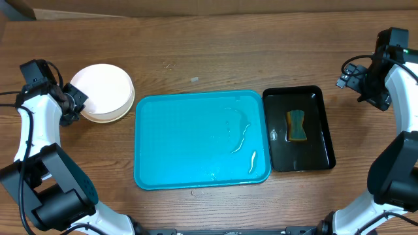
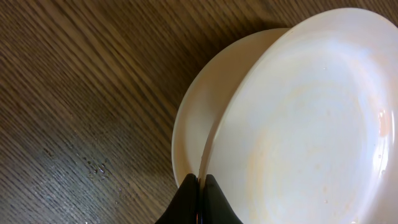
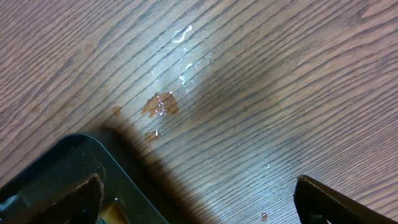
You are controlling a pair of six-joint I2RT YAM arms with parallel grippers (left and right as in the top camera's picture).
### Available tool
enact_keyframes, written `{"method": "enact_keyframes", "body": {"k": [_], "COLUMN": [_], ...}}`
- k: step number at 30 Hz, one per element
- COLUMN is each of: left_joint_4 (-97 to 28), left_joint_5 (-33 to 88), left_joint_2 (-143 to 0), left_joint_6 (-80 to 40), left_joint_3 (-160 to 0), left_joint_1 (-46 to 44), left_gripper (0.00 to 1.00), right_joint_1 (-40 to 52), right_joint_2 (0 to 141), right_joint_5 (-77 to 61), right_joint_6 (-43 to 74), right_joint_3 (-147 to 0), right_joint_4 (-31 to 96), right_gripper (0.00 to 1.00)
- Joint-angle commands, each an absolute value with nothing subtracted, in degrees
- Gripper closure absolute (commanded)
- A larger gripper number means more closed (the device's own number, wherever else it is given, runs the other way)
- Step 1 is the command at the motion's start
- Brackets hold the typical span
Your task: Clean dirty plates on tray and stack at the side
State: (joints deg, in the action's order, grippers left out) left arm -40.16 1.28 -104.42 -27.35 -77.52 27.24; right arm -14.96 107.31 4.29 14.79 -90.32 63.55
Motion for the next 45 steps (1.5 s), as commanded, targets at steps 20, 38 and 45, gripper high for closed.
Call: {"method": "enact_keyframes", "body": {"k": [20,38,45], "left_joint_4": [-37.4,-37.2,-37.2], "left_joint_5": [15.5,14.8,14.8], "left_joint_2": [-104.4,-104.4,-104.4], "left_joint_6": [-11.2,-10.9,-10.9], "left_joint_3": [-77.3,-77.3,-77.3], "left_joint_1": [22.9,17.9,18.0], "left_gripper": [0.04,0.0,0.0], "right_joint_1": [-15.1,-15.1,-15.1], "right_joint_2": [106.6,106.6,106.6], "right_joint_5": [4.2,4.2,4.2], "right_joint_6": [15.0,15.0,15.0], "right_joint_3": [-91.2,-91.2,-91.2], "right_joint_4": [63.2,63.2,63.2], "right_gripper": [0.0,0.0,0.0]}}
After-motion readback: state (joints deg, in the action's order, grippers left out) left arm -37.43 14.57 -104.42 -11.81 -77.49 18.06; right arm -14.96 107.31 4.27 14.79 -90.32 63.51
